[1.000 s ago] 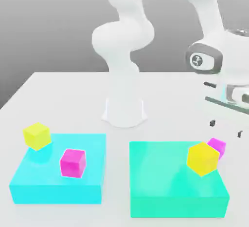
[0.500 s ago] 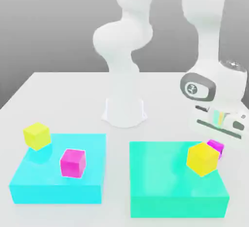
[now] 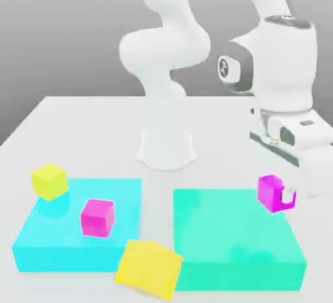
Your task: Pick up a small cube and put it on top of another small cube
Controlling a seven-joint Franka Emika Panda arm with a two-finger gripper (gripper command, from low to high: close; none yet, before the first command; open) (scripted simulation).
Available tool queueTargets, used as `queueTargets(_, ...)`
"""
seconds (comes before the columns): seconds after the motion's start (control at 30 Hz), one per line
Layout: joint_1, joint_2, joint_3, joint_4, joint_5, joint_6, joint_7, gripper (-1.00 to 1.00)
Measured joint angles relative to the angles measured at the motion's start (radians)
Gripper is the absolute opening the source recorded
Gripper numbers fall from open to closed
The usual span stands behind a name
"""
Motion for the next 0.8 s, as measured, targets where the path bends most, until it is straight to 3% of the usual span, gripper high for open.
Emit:
queueTargets(0.33, -0.377, -0.133, -0.214, -0.023, -0.107, -0.201, 0.365, -1.00)
queueTargets(0.53, -0.389, 0.014, -0.255, -0.057, -0.045, -0.038, 0.347, -1.00)
queueTargets(0.57, -0.388, 0.035, -0.257, -0.061, -0.038, -0.014, 0.341, 1.00)
queueTargets(0.8, -0.388, 0.035, -0.256, -0.061, -0.038, -0.012, 0.342, 1.00)
